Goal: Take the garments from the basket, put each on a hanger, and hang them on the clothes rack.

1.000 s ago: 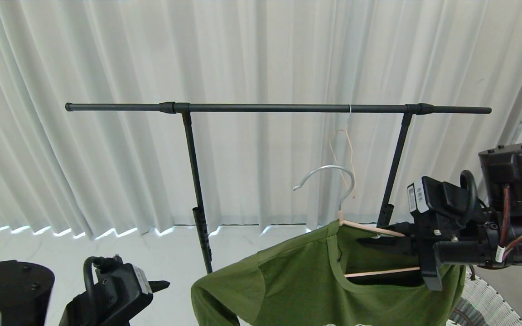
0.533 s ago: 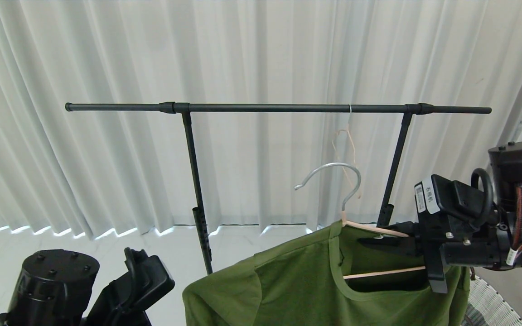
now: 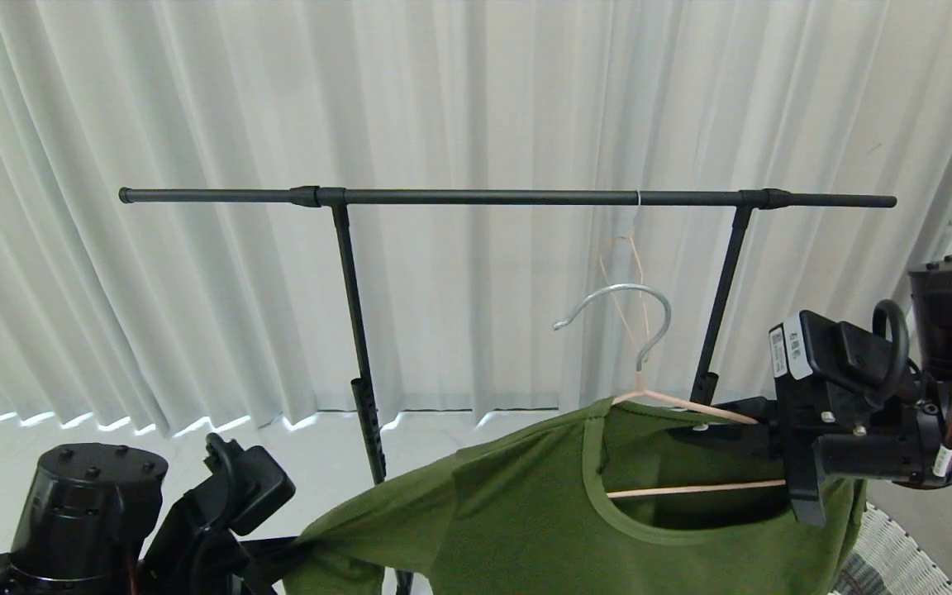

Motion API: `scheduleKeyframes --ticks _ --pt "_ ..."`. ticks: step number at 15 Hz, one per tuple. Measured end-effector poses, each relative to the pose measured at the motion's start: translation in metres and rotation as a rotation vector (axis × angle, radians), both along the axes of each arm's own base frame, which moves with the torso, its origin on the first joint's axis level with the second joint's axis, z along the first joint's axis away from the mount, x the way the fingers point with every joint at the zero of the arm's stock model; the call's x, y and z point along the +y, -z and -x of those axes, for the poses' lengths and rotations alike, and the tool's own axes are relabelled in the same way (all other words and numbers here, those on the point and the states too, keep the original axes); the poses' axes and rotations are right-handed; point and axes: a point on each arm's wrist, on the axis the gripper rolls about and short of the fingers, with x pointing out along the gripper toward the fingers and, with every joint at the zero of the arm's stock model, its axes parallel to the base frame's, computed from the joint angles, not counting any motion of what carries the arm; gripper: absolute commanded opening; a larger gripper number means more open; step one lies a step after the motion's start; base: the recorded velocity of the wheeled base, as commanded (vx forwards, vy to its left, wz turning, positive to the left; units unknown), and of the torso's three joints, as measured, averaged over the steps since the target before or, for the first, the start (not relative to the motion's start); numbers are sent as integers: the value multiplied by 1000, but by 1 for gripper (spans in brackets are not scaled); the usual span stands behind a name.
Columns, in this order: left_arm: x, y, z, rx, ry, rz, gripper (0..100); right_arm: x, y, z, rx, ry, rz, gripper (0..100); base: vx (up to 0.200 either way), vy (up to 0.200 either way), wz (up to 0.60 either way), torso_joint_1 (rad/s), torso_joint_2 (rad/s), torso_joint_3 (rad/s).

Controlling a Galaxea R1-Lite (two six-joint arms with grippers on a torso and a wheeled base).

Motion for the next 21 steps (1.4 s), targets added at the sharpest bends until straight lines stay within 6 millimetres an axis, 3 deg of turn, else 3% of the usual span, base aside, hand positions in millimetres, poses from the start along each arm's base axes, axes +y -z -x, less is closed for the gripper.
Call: scheduleKeyframes --ticks 3,7,8,12,18,21 --pt "12 3 -1 3 -92 -28 0 -12 -1 -4 11 56 7 0 0 0 0 0 0 0" --pt "13 0 -3 -32 -103 -19 0 -17 -3 -4 3 94 11 0 0 0 0 0 0 0" --pt "12 0 -3 -35 -100 -18 100 -17 -3 -4 5 99 10 0 0 0 0 0 0 0" --pt "11 -2 -2 -43 -99 -10 100 -18 -4 -5 48 188 -3 0 0 0 0 0 0 0" --pt "14 -17 -2 -113 -153 46 100 -27 -5 -5 204 644 37 0 0 0 0 0 0 0" --pt "15 -26 -5 -194 -197 44 100 -24 -10 -18 280 869 12 0 0 0 0 0 0 0"
